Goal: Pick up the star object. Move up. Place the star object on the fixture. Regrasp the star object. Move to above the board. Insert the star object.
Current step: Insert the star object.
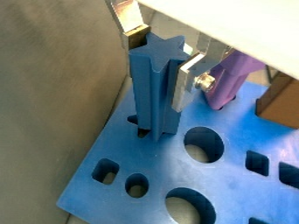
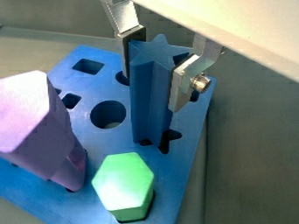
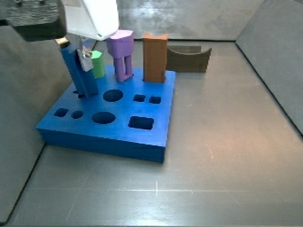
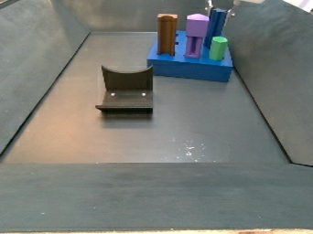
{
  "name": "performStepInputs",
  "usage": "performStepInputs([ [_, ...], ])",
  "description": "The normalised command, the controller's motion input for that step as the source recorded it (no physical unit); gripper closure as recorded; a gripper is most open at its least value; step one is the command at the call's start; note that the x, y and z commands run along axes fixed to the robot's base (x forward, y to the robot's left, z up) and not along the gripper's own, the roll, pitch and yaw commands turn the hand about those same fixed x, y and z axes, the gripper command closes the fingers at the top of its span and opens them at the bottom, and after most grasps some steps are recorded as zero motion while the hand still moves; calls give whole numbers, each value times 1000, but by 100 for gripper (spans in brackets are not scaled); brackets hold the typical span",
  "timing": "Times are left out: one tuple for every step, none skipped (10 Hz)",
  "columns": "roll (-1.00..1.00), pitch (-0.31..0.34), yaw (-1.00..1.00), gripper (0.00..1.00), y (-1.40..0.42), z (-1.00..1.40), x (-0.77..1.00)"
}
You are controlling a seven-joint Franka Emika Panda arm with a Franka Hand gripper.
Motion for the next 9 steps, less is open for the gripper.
performStepInputs([
  [-6, 0, -194, 100, 26, 14, -97],
  [0, 50, -403, 100, 0, 66, -37],
  [0, 91, -566, 100, 0, 217, -31],
  [0, 59, -586, 100, 0, 83, 0],
  [-114, 0, -743, 100, 0, -54, 0],
  [-123, -7, -711, 100, 0, -49, -151],
  [-144, 0, -703, 100, 0, -129, -109],
  [-147, 0, -606, 100, 69, -286, 0],
  [-66, 19, -357, 100, 126, -317, 0],
])
